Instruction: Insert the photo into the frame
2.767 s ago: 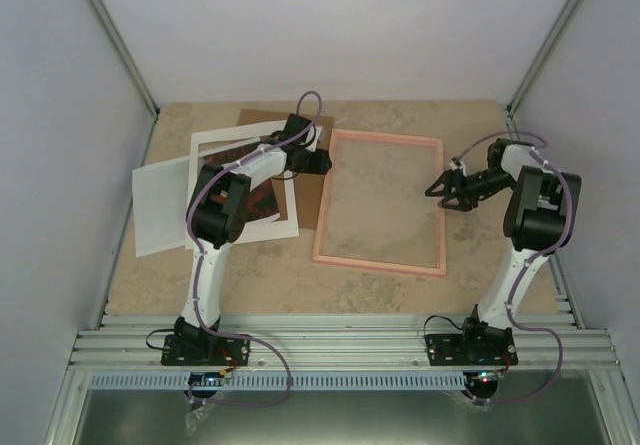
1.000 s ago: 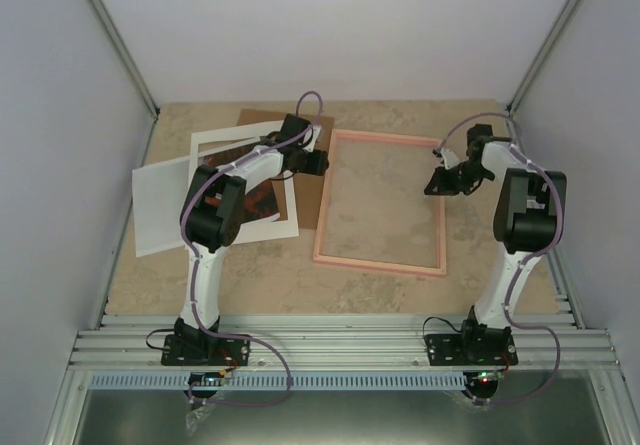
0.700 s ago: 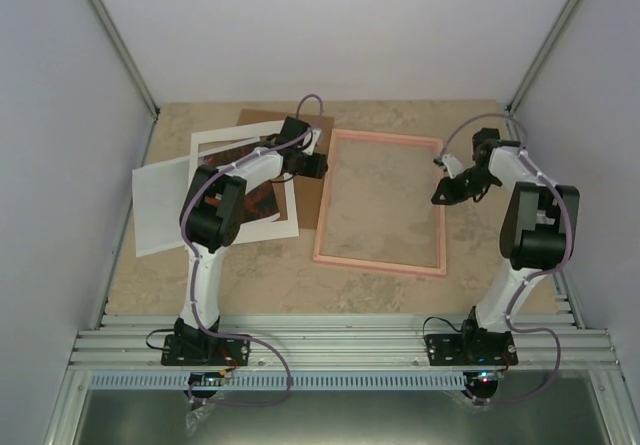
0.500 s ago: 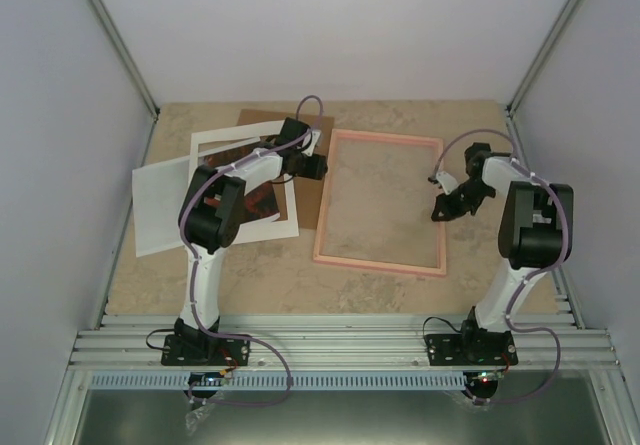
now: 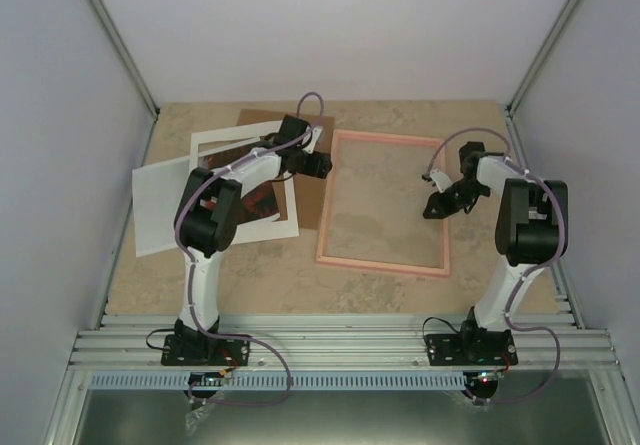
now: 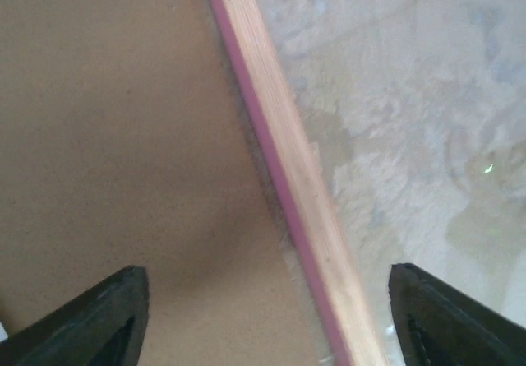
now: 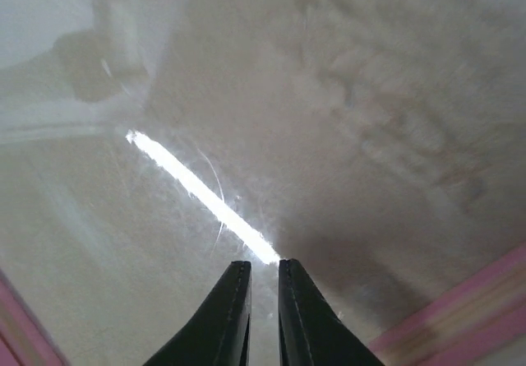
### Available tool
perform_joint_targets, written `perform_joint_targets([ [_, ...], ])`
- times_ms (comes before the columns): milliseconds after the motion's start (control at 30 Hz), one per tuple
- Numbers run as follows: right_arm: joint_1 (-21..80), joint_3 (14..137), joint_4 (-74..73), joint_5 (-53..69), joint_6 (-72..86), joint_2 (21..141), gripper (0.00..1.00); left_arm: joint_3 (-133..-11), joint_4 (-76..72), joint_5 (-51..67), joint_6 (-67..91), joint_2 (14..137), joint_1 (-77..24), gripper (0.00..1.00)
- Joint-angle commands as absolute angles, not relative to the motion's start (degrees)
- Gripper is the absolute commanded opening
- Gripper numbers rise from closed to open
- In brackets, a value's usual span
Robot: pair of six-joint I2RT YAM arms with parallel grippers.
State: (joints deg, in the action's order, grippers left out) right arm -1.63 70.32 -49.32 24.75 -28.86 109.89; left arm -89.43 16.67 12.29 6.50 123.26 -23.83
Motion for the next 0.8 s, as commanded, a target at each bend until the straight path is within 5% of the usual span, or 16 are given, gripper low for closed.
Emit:
perform_joint_targets([
  [0,-5.1,77.3,-51.6,36.5,-29.8,107.4,0.20,-89.3,15.5,13.6,4.5,117.1,-24.4,0.95],
  [167,-8.5,90.5,-50.0,52.7,-19.8,106.9,0.65,-89.6,15.9,19.8,3.8,111.9,-24.4,0.99],
  [333,-10.2,98.6,-36.2,62.6,0.1,108.3,0.97,-88.1,16.4,23.4,0.3,109.4,-24.6,0.99],
  [600,-10.6,91.4,12.6,73.8,59.2,107.5,0.98,-81.5,20.9,22.7,-10.6,109.3,-30.5,1.00],
  [767,-8.4,88.9,7.6,66.3,61.6,100.9,0.98,-76.4,18.6,22.9,-12.9,108.1,-37.0,1.00],
])
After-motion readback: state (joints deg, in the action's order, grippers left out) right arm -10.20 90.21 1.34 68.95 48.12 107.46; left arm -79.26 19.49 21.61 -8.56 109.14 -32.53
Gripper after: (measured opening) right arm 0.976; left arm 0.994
